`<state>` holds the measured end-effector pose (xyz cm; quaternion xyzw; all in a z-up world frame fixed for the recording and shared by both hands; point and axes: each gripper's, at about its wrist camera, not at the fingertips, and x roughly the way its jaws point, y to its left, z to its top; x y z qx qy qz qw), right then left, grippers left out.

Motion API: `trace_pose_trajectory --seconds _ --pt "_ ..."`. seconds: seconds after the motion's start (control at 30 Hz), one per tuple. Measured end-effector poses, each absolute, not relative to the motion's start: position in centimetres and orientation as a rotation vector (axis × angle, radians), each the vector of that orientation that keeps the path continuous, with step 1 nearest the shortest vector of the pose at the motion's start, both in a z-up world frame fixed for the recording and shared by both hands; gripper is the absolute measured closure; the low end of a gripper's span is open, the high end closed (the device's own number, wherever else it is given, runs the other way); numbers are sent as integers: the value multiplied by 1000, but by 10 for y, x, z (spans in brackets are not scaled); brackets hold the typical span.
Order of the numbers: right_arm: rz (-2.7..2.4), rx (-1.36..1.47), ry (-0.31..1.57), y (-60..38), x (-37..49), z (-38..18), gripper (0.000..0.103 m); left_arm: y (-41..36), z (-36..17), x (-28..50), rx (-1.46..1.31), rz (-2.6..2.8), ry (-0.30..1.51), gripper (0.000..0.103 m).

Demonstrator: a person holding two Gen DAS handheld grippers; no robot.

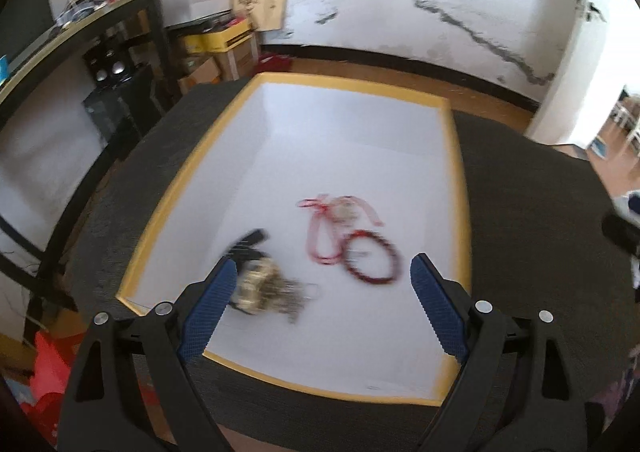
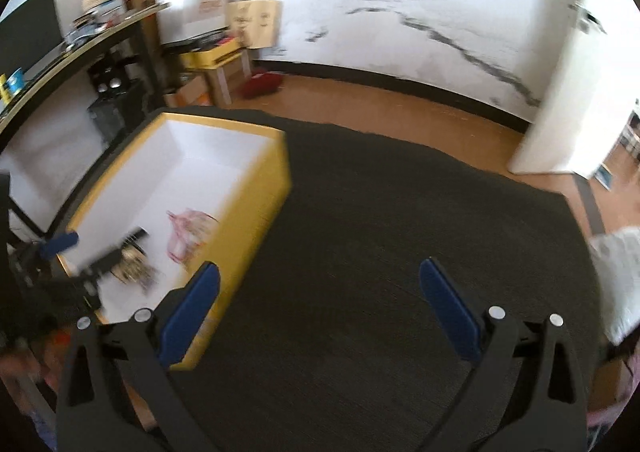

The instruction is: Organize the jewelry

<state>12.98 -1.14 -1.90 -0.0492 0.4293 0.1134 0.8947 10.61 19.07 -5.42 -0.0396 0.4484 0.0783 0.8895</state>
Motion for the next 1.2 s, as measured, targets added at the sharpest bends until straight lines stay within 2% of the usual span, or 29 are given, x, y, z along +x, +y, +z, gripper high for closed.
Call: trace_pose_trajectory --seconds 0.23,0.5,1.2 --pt "10 -62 897 -146 67 -31 7 80 -33 87 -61 -22 901 9" --pt "-108 77 922 -236 27 -53 7 -36 -36 51 85 -163 884 8" --pt "-44 13 910 -215 9 -54 7 -25 -67 45 76 -107 905 8"
